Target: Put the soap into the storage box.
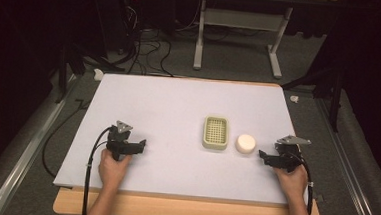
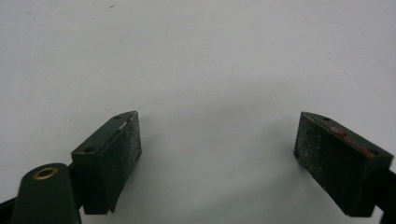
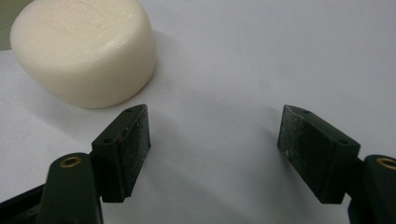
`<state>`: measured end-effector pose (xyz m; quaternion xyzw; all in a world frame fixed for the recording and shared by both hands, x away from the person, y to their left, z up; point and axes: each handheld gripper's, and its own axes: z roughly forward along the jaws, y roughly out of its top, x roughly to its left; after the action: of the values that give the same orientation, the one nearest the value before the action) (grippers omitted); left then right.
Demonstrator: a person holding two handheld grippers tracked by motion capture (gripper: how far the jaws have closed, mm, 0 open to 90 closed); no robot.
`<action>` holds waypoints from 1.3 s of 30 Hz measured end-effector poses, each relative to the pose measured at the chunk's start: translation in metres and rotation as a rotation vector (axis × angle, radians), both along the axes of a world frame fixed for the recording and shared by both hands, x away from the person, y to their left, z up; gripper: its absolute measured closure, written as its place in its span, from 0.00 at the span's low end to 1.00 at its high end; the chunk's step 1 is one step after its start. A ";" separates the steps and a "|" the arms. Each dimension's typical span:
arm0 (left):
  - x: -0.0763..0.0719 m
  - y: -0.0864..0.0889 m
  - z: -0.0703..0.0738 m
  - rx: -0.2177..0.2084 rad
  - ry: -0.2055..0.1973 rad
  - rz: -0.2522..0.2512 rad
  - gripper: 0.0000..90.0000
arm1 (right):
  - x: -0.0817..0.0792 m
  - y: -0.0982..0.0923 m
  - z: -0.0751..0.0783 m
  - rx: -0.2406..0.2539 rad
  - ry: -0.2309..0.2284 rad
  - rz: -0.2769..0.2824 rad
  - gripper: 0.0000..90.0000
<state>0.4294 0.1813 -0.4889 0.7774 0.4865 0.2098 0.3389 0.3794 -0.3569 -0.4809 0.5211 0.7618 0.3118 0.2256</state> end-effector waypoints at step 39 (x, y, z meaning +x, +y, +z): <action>0.001 0.001 0.000 -0.007 0.008 -0.001 0.17 | -0.024 0.010 0.014 0.015 -0.052 0.032 0.26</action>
<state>0.4305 0.1823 -0.4889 0.7772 0.4885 0.2047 0.3398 0.3559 -0.3468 -0.4673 0.5023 0.7616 0.3343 0.2365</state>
